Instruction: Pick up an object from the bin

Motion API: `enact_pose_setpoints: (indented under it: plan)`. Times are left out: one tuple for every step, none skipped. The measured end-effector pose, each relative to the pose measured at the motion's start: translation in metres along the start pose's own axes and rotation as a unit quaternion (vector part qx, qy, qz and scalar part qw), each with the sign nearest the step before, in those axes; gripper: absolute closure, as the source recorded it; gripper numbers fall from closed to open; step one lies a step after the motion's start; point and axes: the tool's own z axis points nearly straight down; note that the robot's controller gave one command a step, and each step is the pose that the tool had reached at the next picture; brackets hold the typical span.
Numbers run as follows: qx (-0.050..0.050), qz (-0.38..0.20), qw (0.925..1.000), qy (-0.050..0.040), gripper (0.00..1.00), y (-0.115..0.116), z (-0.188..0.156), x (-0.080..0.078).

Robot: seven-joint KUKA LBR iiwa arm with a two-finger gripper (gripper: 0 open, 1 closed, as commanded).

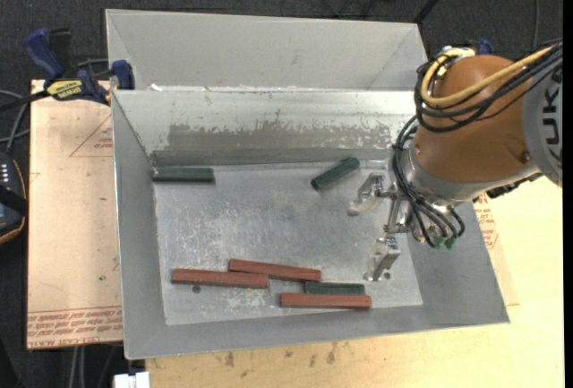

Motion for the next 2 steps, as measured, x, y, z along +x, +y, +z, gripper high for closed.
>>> enact_pose_setpoints:
  plan:
    - [0.000, 0.000, 1.0000, 0.0000, 0.00, 0.000, 0.000, 0.000]
    - [0.000, -0.037, 0.9993, -0.0025, 0.00, -0.001, 0.040, 0.000]
